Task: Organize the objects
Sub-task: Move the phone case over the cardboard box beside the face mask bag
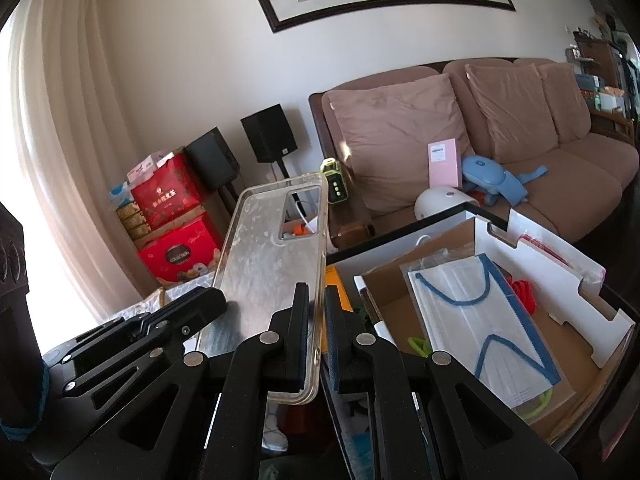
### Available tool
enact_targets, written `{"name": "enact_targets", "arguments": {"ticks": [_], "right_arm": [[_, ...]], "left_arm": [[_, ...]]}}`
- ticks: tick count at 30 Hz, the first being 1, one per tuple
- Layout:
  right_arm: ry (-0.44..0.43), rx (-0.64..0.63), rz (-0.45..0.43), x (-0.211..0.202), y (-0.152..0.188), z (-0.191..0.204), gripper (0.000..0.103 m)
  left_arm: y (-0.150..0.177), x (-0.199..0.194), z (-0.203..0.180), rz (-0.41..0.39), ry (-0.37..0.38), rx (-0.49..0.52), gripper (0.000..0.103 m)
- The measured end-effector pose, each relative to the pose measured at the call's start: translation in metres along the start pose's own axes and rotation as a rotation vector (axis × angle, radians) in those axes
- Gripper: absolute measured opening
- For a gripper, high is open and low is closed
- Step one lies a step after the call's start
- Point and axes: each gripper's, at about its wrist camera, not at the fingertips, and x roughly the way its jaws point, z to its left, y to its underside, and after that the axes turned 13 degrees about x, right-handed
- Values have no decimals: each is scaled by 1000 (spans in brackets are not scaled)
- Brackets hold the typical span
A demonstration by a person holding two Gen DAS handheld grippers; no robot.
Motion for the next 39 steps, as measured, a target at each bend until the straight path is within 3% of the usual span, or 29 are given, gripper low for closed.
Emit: {"name": "enact_targets", "arguments": {"ticks": [39], "right_arm": [[35, 26, -25, -8, -9, -14, 8]], "left_arm": [[-9, 8, -16, -10, 31, 8, 5]]}}
